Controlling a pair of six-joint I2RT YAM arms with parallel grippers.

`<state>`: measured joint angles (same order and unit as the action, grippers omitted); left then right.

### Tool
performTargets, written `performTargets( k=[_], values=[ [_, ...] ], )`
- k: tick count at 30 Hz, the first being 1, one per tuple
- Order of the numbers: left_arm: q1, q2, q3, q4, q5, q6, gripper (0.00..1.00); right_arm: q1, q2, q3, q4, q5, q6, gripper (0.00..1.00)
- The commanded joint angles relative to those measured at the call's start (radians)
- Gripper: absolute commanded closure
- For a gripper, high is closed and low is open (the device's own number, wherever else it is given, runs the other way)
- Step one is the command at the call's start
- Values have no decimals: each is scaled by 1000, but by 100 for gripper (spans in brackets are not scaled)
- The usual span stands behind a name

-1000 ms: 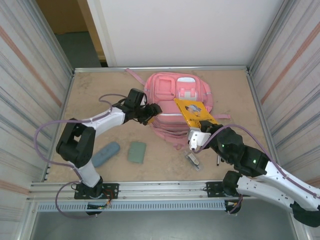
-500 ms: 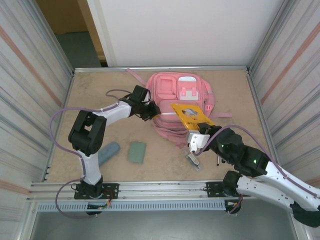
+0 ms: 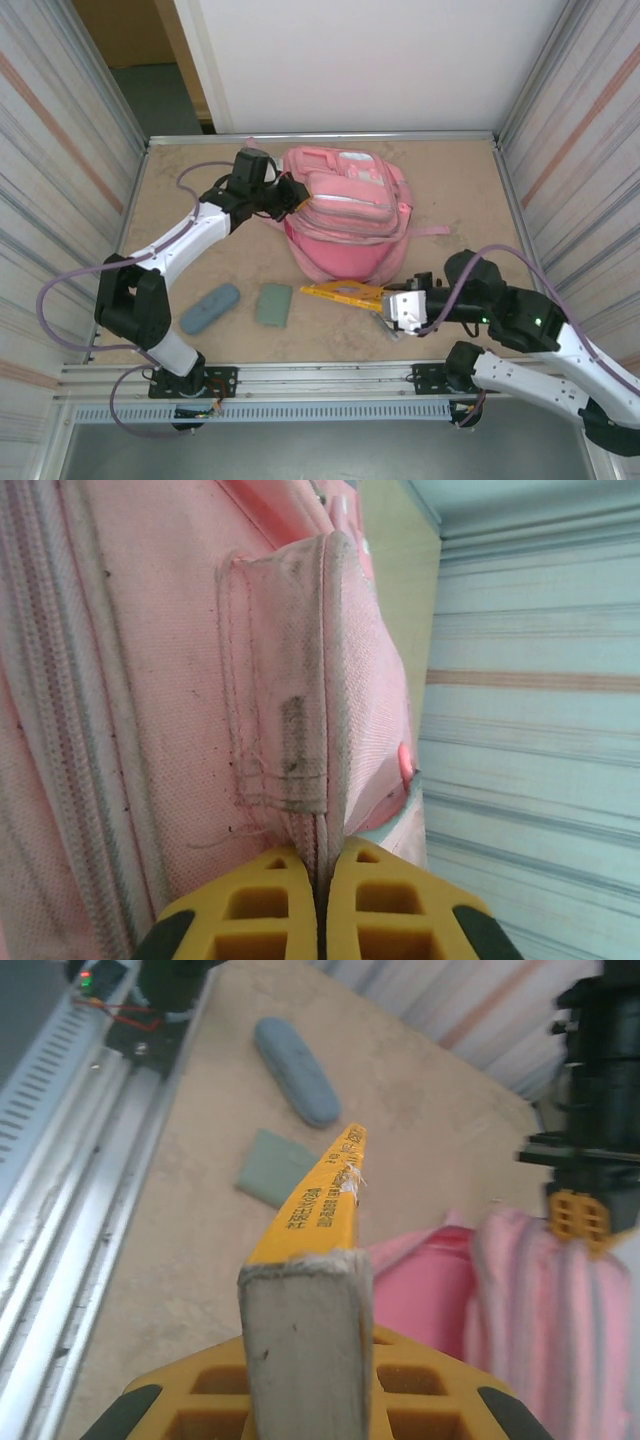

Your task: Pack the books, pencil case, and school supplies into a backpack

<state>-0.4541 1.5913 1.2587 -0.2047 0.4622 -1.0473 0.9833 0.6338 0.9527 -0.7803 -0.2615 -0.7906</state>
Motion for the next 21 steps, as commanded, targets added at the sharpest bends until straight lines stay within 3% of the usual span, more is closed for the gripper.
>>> performTargets(
  k=[1,5,7,9,14,21],
  values=[
    [11,-38,46,144,51,-97,100,63,71,-13,68,61,23,100],
    [23,-64,53,137,46,-115,100,190,142,-106,270,578,-113,100],
    [28,-70,60,126,58,-114,100,192,176,-151,396,711,-191,100],
    [29,-71,74,107,75,-105,100,190,202,-157,454,736,-210,100],
    [35,-68,84,78,103,-81,100,161,205,-130,460,603,-213,100],
    [56,-75,67,77,124,-81,100,104,200,-90,513,632,-253,100]
  ],
)
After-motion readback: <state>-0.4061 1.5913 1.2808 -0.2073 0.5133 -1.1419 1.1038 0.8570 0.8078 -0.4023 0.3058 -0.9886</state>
